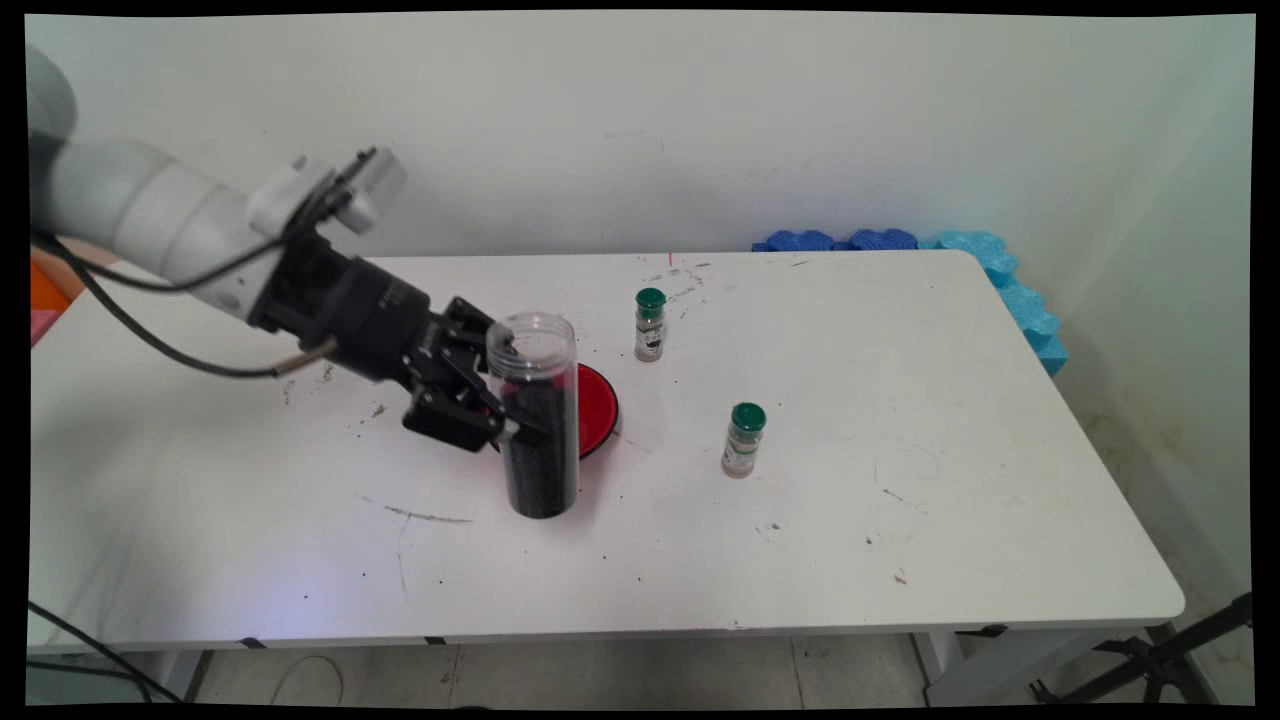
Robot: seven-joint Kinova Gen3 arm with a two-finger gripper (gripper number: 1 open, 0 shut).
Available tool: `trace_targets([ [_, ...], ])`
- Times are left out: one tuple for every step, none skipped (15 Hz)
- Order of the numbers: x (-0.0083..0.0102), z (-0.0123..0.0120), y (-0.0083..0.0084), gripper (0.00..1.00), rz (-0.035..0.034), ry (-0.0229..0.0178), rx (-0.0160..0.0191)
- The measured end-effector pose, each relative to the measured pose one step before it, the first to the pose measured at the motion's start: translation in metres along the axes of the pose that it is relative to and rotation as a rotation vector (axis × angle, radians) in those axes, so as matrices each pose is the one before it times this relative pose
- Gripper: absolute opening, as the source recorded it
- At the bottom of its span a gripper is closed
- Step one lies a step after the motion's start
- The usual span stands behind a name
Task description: Pour the black seasoning powder in the red bowl
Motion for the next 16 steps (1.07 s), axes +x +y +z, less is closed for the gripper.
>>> trace_targets([
  [0.00438, -0.00523, 0.00070, 0.00, -0.00652, -0.00114, -0.00282],
  [0.00279, -0.00330, 0.00062, 0.00, -0.00428, -0.00079, -0.00234],
  [0.00380, -0.00429, 0.00071, 0.00, -0.00567, -0.00153, -0.00338],
  [0.00381, -0.00464, 0.00097, 0.00, -0.00689, -0.00281, -0.00352],
  [0.00347, -0.00414, 0.00090, 0.00, -0.00687, -0.00259, -0.00260],
  [0.00315, -0.00349, 0.00063, 0.00, -0.00727, -0.00272, -0.00149],
  [0.00258, -0.00241, 0.00037, 0.00, -0.00668, -0.00209, -0.00026],
  [0.00250, -0.00249, 0.00018, 0.00, -0.00897, -0.00283, 0.00071],
  [0.00184, -0.00170, -0.00008, 0.00, -0.00849, -0.00293, 0.00154],
  [0.00089, -0.00106, -0.00017, 0.00, -0.00859, -0.00160, 0.00309],
  [0.00101, -0.00117, -0.00055, 0.00, -0.01423, -0.00296, 0.00556],
  [0.00074, -0.00060, -0.00073, 0.00, -0.02229, -0.00342, 0.00649],
  [0.00049, 0.00014, -0.00028, 0.00, -0.02512, -0.00608, 0.00150],
  [0.00005, 0.00069, 0.00057, 0.00, -0.02678, -0.00914, -0.00413],
  [-0.00052, 0.00106, 0.00036, 0.00, -0.02534, -0.00989, -0.00328],
  [-0.00086, 0.00183, 0.00024, 0.00, -0.02764, -0.01200, -0.00250],
])
